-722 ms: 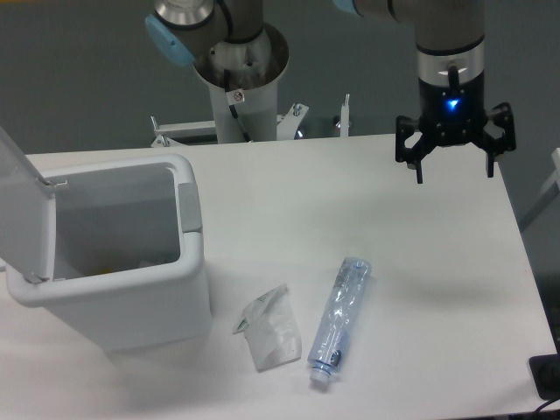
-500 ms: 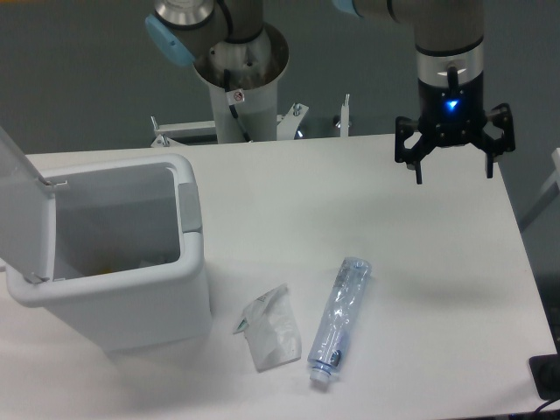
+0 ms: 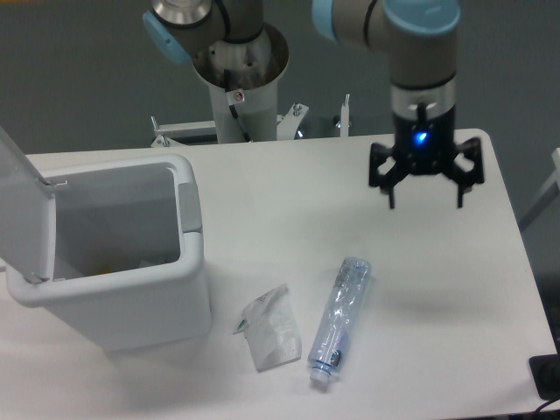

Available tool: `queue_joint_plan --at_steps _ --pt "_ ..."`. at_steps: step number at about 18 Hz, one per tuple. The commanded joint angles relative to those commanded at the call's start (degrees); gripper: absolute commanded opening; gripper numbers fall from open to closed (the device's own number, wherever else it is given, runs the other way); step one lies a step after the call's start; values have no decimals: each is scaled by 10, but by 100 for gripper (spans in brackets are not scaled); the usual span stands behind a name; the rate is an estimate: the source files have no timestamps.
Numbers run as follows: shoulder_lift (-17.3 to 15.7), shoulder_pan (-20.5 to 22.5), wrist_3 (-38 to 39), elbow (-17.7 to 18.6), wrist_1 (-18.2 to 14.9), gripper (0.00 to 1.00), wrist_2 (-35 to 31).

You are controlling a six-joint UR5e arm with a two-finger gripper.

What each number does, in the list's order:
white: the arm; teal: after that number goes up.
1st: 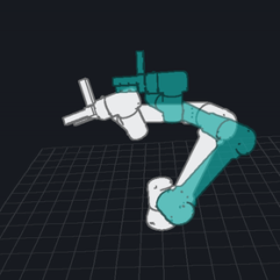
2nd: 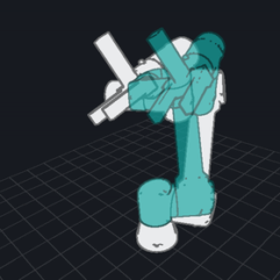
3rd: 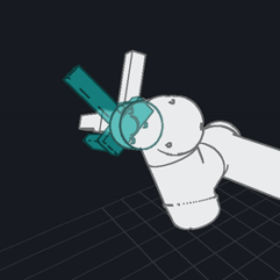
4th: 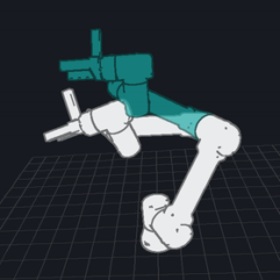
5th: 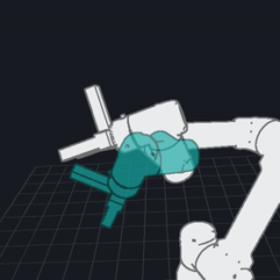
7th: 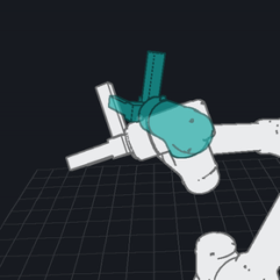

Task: Place the trash in the trash can
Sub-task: 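Move the open gripper down over the crumpled white wrapper, then close the gripper on the crumpled white wrapper and lift it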

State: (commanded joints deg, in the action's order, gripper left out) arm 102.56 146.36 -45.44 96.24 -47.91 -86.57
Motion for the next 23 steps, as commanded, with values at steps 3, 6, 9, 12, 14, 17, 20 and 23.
queue_joint_plan --at_steps 3,6,9,12,14,17,20,23 --pt "30 -36 21 0 0 100 31" --pt "67 -42 30 7 1 100 153" --pt "93 -44 32 8 2 100 192" --pt "131 -65 36 6 7 100 192" --pt "146 -73 35 7 14 100 192" --pt "171 -92 38 6 45 100 185" --pt "179 -93 43 5 51 100 185" --pt "192 -95 42 4 56 100 158"
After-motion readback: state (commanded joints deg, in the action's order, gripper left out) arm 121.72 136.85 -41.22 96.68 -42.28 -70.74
